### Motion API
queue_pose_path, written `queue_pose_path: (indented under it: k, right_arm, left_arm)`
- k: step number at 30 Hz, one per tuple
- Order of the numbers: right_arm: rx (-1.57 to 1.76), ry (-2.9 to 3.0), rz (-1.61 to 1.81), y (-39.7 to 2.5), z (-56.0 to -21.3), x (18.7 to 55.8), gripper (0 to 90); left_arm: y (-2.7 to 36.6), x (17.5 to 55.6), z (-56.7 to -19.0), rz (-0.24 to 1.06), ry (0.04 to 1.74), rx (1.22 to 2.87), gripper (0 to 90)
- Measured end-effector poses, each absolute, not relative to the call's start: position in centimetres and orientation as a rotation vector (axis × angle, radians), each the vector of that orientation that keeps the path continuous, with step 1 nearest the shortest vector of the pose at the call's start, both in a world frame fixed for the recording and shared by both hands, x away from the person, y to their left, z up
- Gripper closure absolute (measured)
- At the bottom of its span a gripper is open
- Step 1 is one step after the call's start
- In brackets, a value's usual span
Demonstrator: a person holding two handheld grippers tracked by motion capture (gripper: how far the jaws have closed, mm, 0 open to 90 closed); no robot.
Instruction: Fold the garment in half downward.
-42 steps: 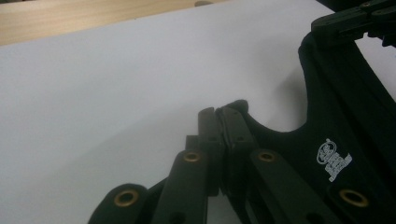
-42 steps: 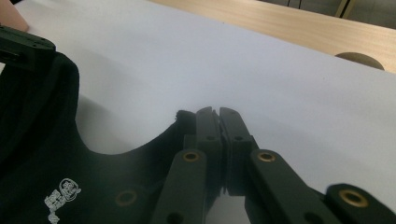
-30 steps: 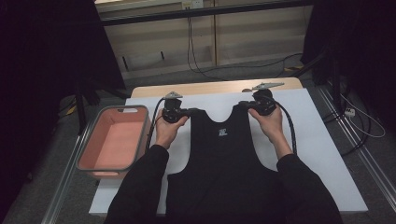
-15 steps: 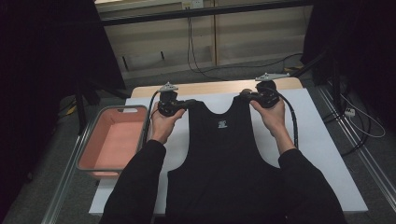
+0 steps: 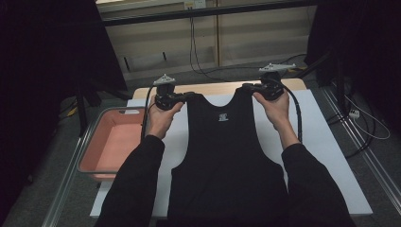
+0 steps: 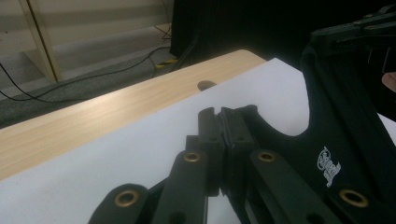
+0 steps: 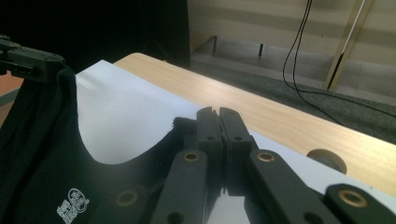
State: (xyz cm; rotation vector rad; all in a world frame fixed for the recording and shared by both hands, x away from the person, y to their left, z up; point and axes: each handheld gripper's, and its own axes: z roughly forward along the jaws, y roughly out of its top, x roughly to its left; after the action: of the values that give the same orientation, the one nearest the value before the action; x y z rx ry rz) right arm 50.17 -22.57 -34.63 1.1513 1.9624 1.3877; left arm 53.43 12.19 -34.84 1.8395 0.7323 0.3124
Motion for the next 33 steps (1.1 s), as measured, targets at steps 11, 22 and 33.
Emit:
queue_pose_path:
  k: [11,22,33]
  right_arm:
    - [1.122,1.928,1.432,-22.6,-32.7,50.3,87.6]
    - [1.099,1.907,1.429,-22.5,-30.4,50.6,87.7]
    - [1.052,1.839,1.484,-22.7,-26.7,50.6,87.8]
  left_arm:
    - [12.2,53.8,-33.1,0.317,0.706,1.794,88.3]
    - [11.7,53.9,-31.2,0.366,0.695,1.782,88.4]
    - [11.9,54.2,-27.9,0.396,0.674,1.718,88.4]
